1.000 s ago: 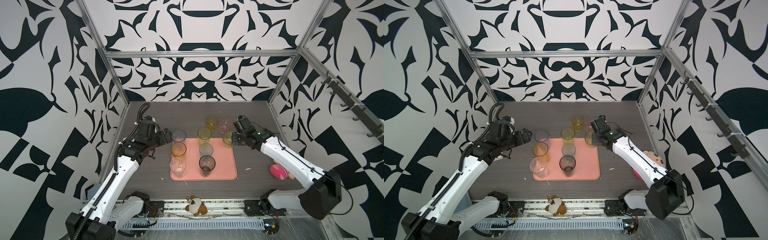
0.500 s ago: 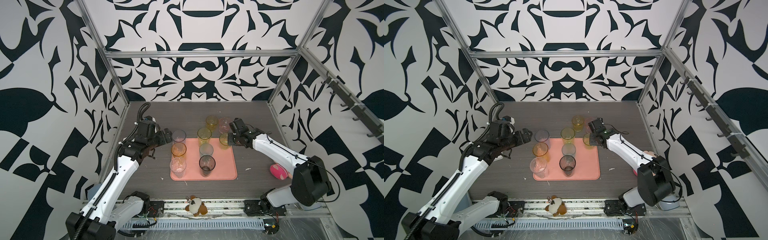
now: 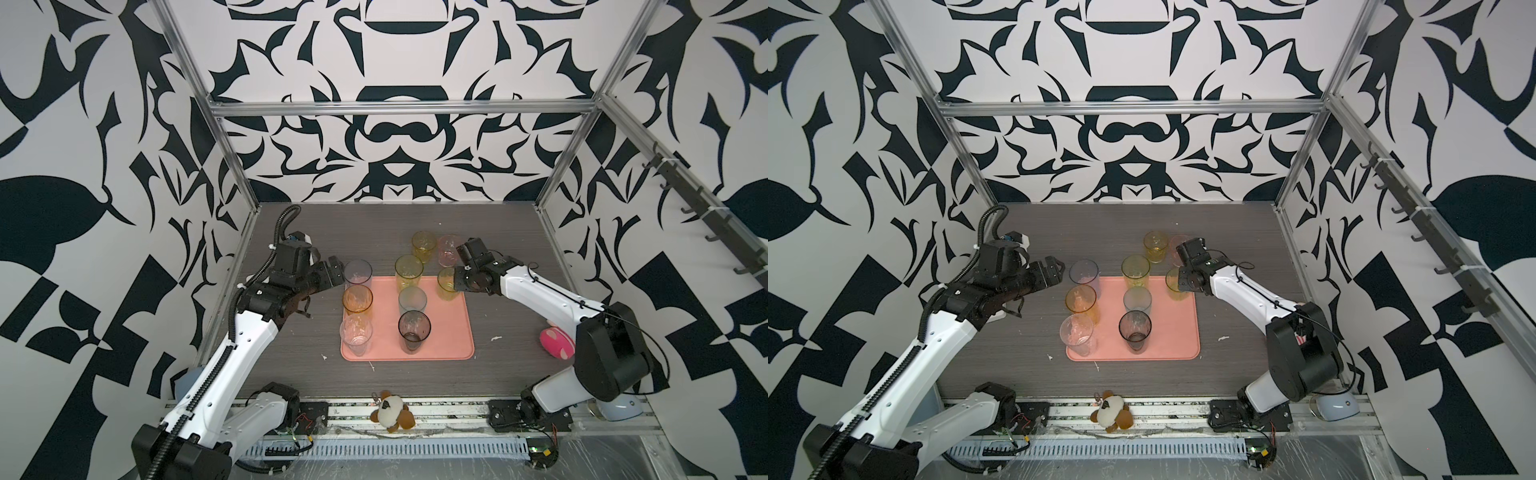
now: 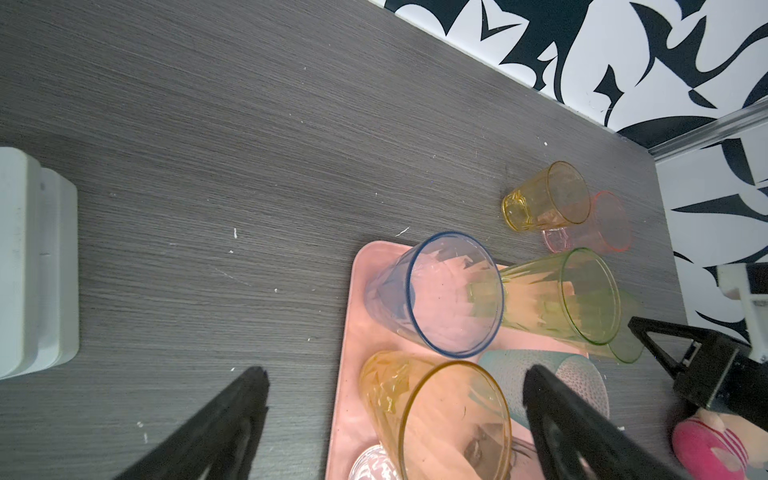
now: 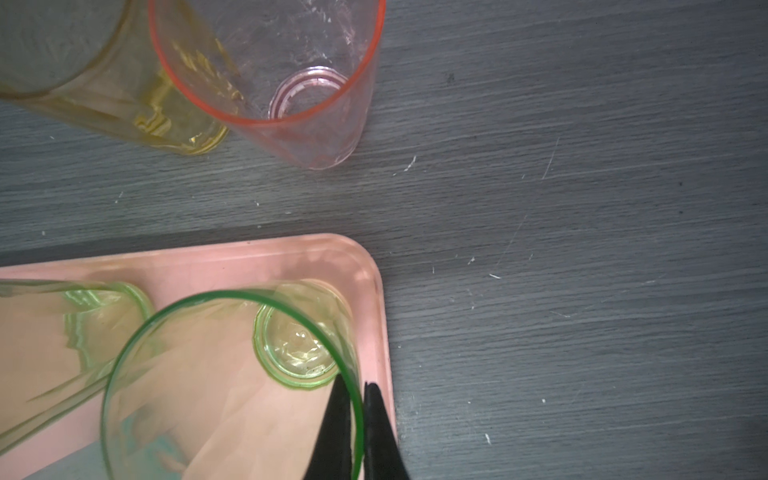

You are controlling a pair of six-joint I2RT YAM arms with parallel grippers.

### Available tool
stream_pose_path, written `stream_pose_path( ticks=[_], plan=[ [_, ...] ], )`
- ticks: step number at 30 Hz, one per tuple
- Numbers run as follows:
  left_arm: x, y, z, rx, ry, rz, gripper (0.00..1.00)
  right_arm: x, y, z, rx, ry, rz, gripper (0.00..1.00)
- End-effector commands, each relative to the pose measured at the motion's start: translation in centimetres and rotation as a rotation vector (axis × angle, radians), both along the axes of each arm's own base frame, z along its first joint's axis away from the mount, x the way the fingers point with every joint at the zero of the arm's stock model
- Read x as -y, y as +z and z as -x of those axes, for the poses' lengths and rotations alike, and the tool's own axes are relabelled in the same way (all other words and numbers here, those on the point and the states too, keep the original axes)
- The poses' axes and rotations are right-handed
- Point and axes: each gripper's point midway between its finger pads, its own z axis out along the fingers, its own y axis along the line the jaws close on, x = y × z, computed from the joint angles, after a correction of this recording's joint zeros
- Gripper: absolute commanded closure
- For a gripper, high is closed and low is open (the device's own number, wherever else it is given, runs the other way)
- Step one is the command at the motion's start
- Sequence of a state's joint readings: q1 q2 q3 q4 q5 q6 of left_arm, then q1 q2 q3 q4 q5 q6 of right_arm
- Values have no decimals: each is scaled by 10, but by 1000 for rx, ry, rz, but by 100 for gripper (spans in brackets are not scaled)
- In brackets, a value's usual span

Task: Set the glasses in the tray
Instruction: 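Lower the green glass onto the tray beside the other glasses, then open the right gripper and release the green glass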

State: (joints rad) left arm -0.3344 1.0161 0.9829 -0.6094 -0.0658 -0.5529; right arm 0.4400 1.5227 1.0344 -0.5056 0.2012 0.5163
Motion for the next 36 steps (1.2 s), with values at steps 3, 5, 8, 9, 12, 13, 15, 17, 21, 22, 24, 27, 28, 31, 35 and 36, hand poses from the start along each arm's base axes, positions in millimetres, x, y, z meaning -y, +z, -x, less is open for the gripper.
stream_pose_path(
  ticks=[3,5,8,9,12,13,15,17,21,22,24,27,28,31,35,36],
  plan=[
    [1,-5,0,-7,-3,3,0,-8,4,-5,12,6,-52,98],
    [1,-5,0,-4,-2,4,1,-9,4,-5,7,7,-54,93],
    [2,-5,-1,-6,-4,3,0,-10,5,-5,8,9,-57,87],
    [2,-4,0,-6,-5,4,1,-10,5,-5,7,10,-59,85],
    [2,-5,0,-6,-5,2,0,-12,8,-6,1,19,-60,79],
    [2,-5,0,-5,-3,4,1,-12,10,-6,-1,22,-59,78],
    [2,-5,-1,-6,-3,4,1,-12,13,-7,7,25,-56,72],
    [2,-5,-1,-5,-3,4,1,-11,20,-7,25,26,-59,64],
    [1,-4,0,-4,-4,3,0,-11,37,-8,63,36,-70,57],
    [2,-4,0,-3,-5,3,1,-11,42,-8,71,36,-73,56],
    [1,-2,0,-2,-3,3,1,-12,52,-8,84,44,-75,55],
    [1,0,0,4,-1,1,1,-12,67,-9,100,58,-75,55],
    [1,0,0,5,0,0,1,-13,74,-11,113,64,-76,55],
    [0,1,0,7,2,-1,1,-15,94,-14,151,80,-80,54],
    [-2,3,0,10,7,-7,1,-18,119,-23,205,107,-77,54],
    [-2,4,0,10,8,-9,0,-19,124,-26,216,112,-75,54]
  ],
)
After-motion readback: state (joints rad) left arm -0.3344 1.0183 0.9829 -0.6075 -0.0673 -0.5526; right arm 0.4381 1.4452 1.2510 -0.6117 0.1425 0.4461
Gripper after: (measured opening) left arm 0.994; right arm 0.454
